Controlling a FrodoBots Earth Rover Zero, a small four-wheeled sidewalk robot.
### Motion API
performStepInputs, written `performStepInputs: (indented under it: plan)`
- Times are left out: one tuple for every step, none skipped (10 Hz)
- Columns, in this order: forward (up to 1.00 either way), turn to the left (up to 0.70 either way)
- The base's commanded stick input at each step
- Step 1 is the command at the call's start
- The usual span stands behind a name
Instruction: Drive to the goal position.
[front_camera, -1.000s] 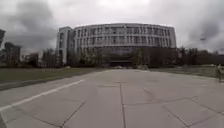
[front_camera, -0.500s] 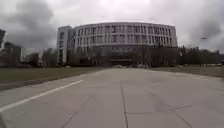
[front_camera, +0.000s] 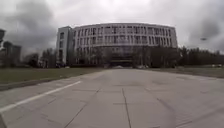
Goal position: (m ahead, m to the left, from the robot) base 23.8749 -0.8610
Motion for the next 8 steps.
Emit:
performStepInputs:
  plan:
    - [0.7, 0.0]
    - [0.7, 0.0]
    - [0.7, 0.0]
    - [0.7, 0.0]
    - [0.7, 0.0]
    - [0.7, 0.0]
    - [0.7, 0.0]
    - [0.7, 0.0]
